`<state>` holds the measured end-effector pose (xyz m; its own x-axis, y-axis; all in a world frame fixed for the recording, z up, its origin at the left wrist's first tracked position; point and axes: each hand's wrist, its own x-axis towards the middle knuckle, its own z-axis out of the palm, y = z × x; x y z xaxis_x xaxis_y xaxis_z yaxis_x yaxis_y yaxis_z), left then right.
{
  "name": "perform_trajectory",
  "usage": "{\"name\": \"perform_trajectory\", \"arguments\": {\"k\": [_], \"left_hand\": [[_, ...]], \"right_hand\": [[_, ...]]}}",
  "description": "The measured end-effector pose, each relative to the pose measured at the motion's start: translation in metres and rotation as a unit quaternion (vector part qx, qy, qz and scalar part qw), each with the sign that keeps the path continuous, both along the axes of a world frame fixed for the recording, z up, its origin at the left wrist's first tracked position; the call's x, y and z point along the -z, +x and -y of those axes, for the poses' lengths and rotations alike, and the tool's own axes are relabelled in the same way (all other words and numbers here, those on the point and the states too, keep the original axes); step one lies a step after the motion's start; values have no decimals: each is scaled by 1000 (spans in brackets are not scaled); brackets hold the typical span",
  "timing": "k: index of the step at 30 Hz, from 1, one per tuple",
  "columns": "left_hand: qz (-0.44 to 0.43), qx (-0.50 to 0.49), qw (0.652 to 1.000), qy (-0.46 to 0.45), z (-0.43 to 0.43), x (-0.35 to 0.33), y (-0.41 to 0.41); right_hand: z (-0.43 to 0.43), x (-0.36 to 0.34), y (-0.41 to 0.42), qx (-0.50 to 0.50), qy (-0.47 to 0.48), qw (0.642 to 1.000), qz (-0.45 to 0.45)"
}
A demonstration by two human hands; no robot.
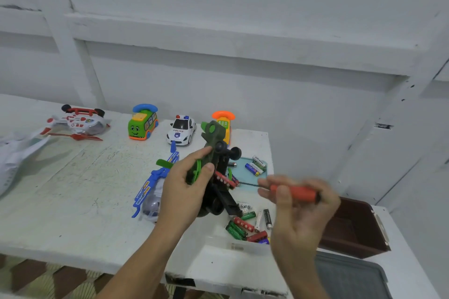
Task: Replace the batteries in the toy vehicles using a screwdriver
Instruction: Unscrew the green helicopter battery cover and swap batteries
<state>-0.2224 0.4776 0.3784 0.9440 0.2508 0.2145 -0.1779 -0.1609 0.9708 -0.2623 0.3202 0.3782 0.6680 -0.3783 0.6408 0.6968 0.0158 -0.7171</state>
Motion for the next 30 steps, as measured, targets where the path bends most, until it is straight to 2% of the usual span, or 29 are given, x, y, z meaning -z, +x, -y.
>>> {"name": "perform_trajectory", "arguments": {"k": [4, 7, 9, 11, 15, 20, 24, 30], "left_hand": [[15, 7, 998, 67, -2, 2, 0], [25, 7, 997, 79, -2, 0, 0], [26, 6, 999, 43, -2, 1, 0], [17, 13, 1000, -6, -1, 1, 2], [7, 17, 998, -52, 2, -1, 5], [3, 13, 997, -82, 4, -2, 10], [3, 21, 996, -87, 3, -2, 14], [6, 10, 997, -77, 5, -1, 19]], "right_hand": [[19, -19, 19, 10, 108, 982, -153], [27, -26, 31, -48, 155, 964, -211], [26, -31, 37, -83, 144, 961, -221], [21, -36, 40, -107, 104, 968, -200], [4, -42, 45, -106, -54, 987, -107], [-5, -36, 51, -51, -227, 973, 3], [-6, -35, 54, -53, -253, 966, 26], [-1, -43, 64, -60, -286, 956, -13]]}}
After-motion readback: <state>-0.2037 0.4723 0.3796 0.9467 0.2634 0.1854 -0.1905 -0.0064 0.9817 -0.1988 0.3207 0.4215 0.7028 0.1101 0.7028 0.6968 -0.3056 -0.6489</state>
